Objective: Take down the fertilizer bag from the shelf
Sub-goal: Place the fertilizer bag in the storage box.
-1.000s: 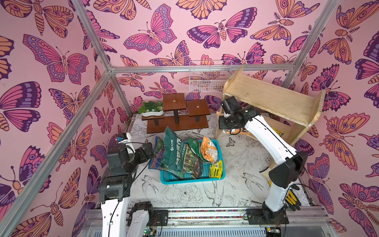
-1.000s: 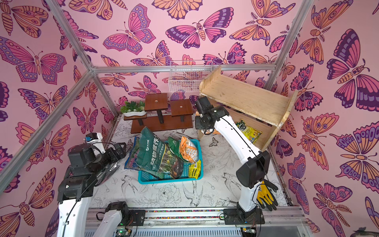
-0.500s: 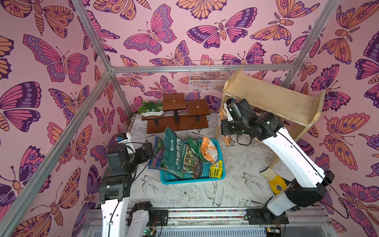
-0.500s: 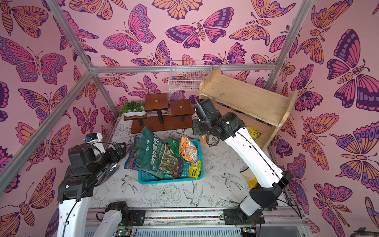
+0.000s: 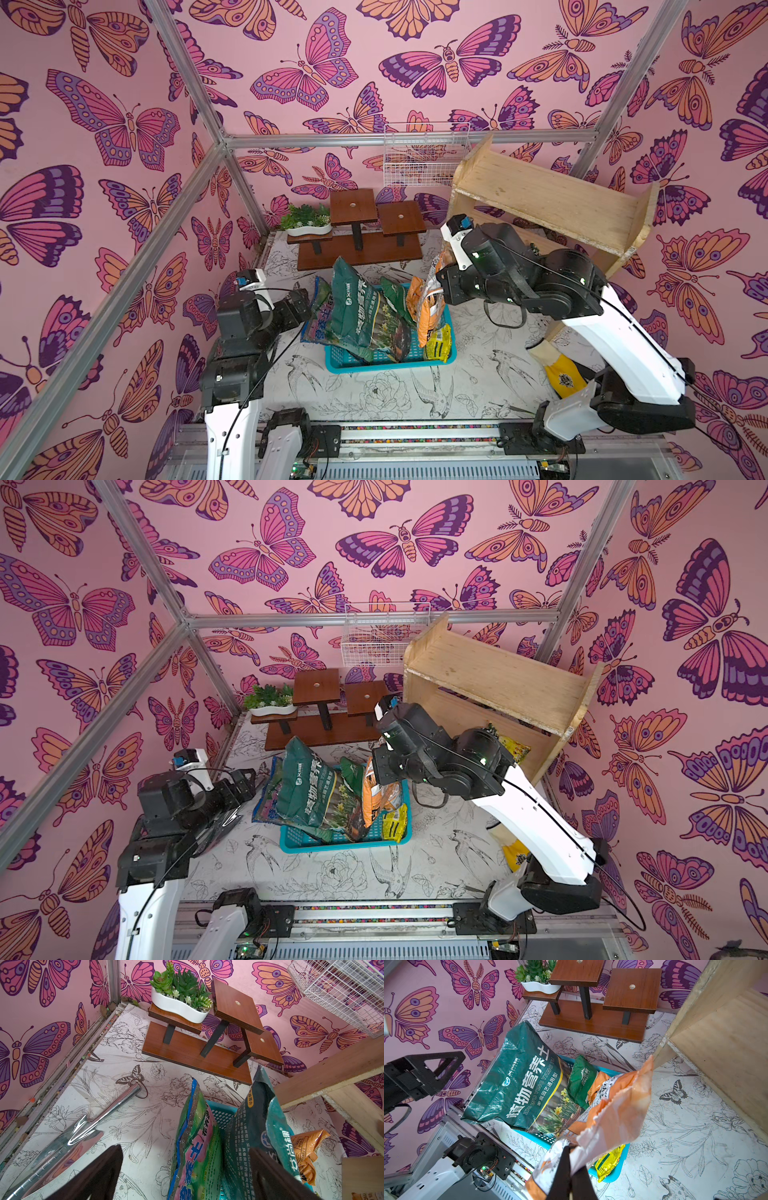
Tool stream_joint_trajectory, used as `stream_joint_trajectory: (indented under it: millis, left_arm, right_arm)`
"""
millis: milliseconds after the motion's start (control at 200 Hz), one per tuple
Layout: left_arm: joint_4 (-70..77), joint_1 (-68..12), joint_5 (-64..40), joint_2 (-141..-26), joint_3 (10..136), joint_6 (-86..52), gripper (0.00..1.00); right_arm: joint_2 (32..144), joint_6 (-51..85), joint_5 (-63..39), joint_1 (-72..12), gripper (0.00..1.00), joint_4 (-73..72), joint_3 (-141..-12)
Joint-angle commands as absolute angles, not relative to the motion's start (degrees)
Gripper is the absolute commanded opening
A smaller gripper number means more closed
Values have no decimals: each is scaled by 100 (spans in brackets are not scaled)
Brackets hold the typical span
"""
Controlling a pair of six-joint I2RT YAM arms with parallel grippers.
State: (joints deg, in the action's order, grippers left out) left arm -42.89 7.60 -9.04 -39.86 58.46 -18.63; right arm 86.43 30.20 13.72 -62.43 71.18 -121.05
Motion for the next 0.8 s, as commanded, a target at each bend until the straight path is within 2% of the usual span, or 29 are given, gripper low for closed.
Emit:
stream_joint_trajectory:
  millis: [0,796]
  left_arm:
    - [-4204,795,-924,-3954,5814,-1830,100]
    - [-4203,796,-914,-3953,5810,-1823,100]
  right_arm:
    - [8499,3160,1663,-6408,0,6632,-12051]
    - [8663,2999,1327,-6458,0,5662,-10571]
